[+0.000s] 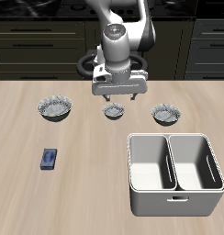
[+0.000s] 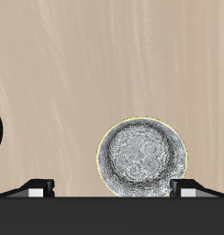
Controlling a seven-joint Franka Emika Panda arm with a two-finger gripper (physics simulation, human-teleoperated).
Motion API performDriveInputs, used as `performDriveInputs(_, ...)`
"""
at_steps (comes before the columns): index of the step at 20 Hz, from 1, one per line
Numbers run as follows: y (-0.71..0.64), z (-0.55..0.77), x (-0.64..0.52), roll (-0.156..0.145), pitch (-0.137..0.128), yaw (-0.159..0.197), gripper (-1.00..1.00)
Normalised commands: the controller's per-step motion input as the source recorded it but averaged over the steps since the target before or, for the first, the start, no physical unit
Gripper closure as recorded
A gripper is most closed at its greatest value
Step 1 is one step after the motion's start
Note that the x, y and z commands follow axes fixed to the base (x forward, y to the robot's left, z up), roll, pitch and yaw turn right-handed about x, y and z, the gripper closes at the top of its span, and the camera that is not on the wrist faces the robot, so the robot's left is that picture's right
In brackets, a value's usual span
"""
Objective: Stack the smallest bowl on the largest bowl
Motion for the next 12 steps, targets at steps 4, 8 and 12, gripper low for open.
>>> performDriveInputs(4,0.02,-0.28,0.01,-0.006,0.017,0.015,-1.00)
performDriveInputs(8,-0.02,-0.25,0.00,-0.025,0.000,0.014,-1.00)
performDriveInputs(12,0.08,-0.30,-0.01,0.014,0.034,0.017,-1.00)
